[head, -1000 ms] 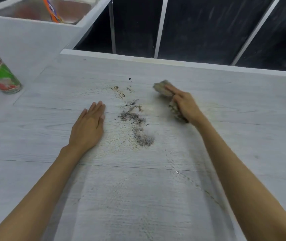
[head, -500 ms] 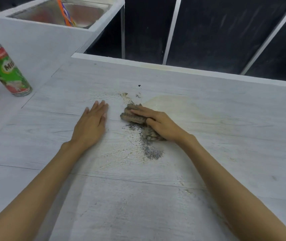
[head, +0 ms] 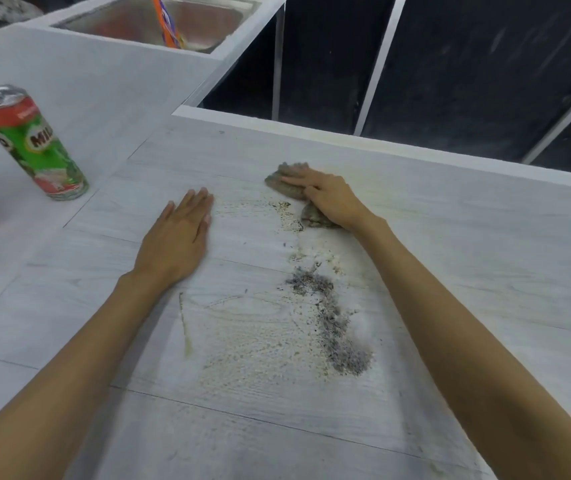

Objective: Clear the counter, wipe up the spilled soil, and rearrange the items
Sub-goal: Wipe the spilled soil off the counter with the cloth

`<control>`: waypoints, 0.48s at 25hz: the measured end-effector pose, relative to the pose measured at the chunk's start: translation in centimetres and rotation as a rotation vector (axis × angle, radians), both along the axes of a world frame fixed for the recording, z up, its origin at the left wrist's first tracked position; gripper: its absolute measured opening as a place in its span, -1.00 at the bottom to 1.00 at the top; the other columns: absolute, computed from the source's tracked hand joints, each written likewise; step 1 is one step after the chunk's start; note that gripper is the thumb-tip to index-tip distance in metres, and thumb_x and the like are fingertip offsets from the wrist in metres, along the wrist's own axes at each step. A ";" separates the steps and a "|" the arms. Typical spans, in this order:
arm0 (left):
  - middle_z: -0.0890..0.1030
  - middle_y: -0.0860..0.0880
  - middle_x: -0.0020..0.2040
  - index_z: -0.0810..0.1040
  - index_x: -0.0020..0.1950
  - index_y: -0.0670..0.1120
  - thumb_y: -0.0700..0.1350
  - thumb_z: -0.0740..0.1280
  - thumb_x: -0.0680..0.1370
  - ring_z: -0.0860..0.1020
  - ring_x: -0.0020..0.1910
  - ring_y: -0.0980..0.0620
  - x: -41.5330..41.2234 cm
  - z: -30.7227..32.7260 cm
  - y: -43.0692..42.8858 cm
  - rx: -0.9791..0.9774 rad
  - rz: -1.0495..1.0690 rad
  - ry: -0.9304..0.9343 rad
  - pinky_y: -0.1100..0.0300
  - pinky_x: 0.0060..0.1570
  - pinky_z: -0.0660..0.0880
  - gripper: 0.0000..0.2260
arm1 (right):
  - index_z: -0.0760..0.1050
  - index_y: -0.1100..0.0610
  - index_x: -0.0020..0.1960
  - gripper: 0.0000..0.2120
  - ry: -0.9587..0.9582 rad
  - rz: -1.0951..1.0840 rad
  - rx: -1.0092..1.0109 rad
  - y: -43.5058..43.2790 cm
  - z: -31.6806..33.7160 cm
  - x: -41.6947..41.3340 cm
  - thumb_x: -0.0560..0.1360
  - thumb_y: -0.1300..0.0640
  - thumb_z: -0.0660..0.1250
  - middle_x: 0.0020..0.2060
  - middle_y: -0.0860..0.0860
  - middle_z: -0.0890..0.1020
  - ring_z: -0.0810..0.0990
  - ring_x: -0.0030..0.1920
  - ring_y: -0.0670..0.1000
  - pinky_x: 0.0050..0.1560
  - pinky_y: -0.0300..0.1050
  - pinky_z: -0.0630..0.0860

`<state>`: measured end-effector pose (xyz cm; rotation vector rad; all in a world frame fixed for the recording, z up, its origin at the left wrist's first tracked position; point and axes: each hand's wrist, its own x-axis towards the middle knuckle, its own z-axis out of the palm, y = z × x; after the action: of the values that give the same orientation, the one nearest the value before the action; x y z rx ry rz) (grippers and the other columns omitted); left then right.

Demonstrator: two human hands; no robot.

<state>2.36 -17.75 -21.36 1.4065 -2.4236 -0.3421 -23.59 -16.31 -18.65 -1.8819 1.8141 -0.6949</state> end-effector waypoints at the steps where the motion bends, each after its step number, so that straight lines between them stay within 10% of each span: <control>1: 0.12 -0.04 0.53 0.12 0.49 -0.12 -0.13 -0.04 0.64 0.06 0.52 0.06 0.0 0.0 0.0 -0.006 -0.001 0.000 0.17 0.47 -0.09 -0.59 | 0.46 0.03 0.32 -0.59 -0.031 0.072 0.007 1.2 -0.1 1.5 0.55 0.30 0.10 0.43 -0.03 0.35 0.20 0.49 -0.03 0.51 -0.05 0.08; 5: 0.12 -0.03 0.53 0.11 0.49 -0.12 -0.12 -0.05 0.64 0.06 0.52 0.06 0.0 -0.2 0.0 -0.022 -0.004 -0.015 0.16 0.48 -0.07 -0.59 | 0.51 0.02 0.21 -0.64 -0.198 0.326 0.112 8.3 0.3 3.0 0.52 0.31 0.14 0.29 -0.14 0.49 0.41 0.36 -0.08 0.43 -0.19 0.29; 7: 0.13 -0.04 0.53 0.12 0.49 -0.12 -0.12 -0.04 0.64 0.07 0.52 0.05 0.0 -0.3 0.0 -0.032 -0.010 -0.013 0.14 0.48 -0.06 -0.59 | 0.55 -0.04 0.14 -0.64 -0.337 0.228 0.186 9.3 1.8 1.5 0.54 0.30 0.12 0.06 -0.18 0.65 0.68 -0.06 0.02 0.00 -0.15 0.62; 9: 0.13 -0.05 0.53 0.13 0.49 -0.13 -0.11 -0.04 0.64 0.07 0.52 0.04 0.0 -0.4 -0.1 -0.033 -0.011 -0.012 0.14 0.48 -0.06 -0.59 | 0.53 0.03 0.21 -0.63 -0.357 0.011 0.115 7.3 2.8 -1.3 0.57 0.31 0.07 -0.24 -0.21 0.70 0.59 -0.47 -0.08 -0.42 -0.29 0.56; 12: 0.12 -0.03 0.53 0.12 0.49 -0.12 -0.10 -0.05 0.64 0.06 0.52 0.06 0.1 -0.5 -0.1 -0.027 -0.009 -0.012 0.16 0.48 -0.08 -0.59 | 0.42 0.04 0.35 -0.62 -0.111 -0.171 0.036 2.7 2.4 -4.8 0.59 0.26 0.07 0.28 -0.12 0.53 0.61 0.06 -0.02 0.14 -0.27 0.44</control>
<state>2.43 -17.90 -21.82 1.3906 -2.4351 -0.3032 -28.41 -13.63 -16.22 -1.6448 1.9181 -0.8033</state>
